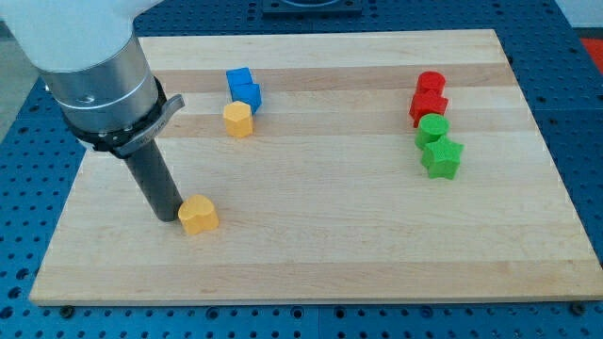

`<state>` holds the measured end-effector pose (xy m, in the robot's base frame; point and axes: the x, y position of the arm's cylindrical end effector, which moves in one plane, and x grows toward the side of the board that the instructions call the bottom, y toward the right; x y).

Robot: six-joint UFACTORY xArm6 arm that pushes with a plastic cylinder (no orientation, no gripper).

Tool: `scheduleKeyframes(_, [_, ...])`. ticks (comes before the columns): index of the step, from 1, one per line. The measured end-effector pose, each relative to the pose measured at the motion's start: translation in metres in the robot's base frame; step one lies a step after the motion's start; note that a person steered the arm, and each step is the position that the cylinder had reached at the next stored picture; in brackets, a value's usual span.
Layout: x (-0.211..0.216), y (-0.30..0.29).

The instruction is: Move the yellow heart bottom to the yellow hexagon

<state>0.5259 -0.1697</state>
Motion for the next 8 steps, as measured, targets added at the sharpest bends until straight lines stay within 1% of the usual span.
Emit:
scheduleKeyframes(1, [0.041,0.002])
scheduleKeyframes(2, [0.053,0.032])
scheduleKeyframes(4, [-0.006,0.036])
scheduleKeyframes(6, [-0.010,0.037])
scheduleKeyframes(7, [-0.027,0.037])
scheduleKeyframes(8, [-0.035,0.038])
